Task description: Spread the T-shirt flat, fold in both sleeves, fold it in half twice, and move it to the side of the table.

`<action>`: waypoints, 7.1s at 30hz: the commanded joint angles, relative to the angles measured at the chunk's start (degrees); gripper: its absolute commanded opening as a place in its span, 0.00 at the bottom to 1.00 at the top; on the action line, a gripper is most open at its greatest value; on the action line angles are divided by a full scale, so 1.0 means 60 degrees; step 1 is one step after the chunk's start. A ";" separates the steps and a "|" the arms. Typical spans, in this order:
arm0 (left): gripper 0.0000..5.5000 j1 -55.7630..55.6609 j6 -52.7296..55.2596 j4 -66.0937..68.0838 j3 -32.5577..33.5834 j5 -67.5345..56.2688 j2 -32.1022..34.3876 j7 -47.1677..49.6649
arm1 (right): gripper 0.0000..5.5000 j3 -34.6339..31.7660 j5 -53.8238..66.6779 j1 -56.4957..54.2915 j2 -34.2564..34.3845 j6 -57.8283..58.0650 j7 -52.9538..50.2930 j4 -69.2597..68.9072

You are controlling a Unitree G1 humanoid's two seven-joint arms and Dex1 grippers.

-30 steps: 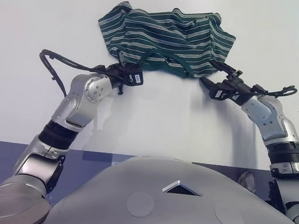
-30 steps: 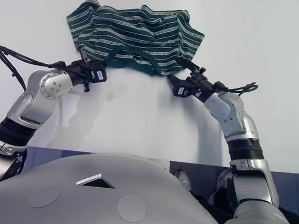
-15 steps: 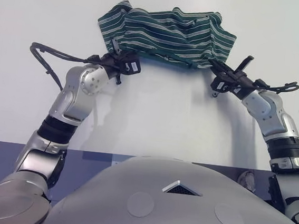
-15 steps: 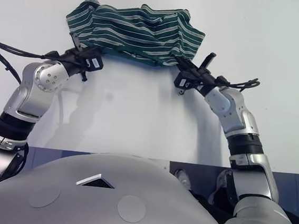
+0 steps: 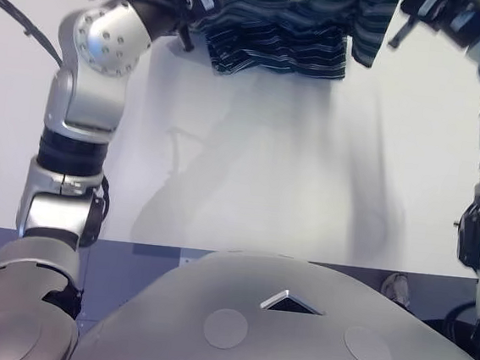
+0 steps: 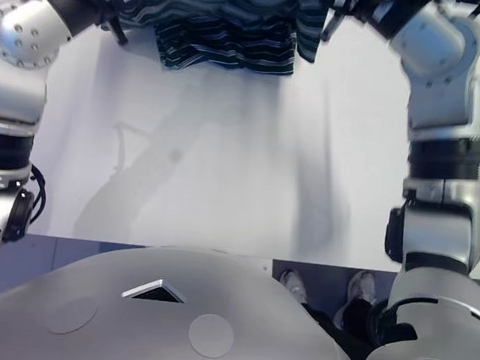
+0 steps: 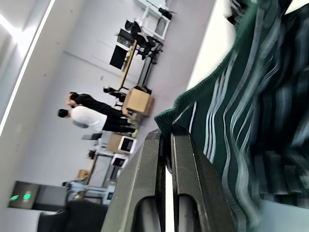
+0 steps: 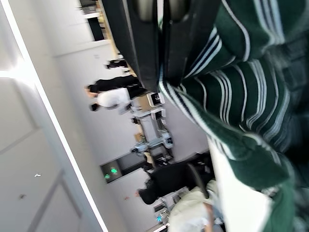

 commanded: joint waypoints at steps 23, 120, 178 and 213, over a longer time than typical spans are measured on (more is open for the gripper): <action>0.00 -1.0673 -0.3863 1.3553 -0.2814 0.3468 0.0006 0.5997 | 0.00 0.2824 -0.4480 -0.9078 0.2120 0.1758 -0.6064 0.9877; 0.66 -0.2799 -0.1109 0.8645 -0.6298 0.0441 -0.3089 0.0671 | 0.38 0.0301 -0.0236 -0.0074 -0.2386 0.3550 0.3874 -0.1960; 0.33 0.6551 0.8918 -0.3049 0.5165 -0.8360 -0.6560 0.6717 | 0.38 -0.1685 0.0776 0.7304 0.2949 0.4791 -0.3113 -0.5073; 0.01 0.5514 0.8680 -0.5560 0.1311 -0.8101 -0.2912 0.4546 | 0.38 -0.1601 0.0613 0.7229 0.3307 0.4461 -0.3967 -0.4607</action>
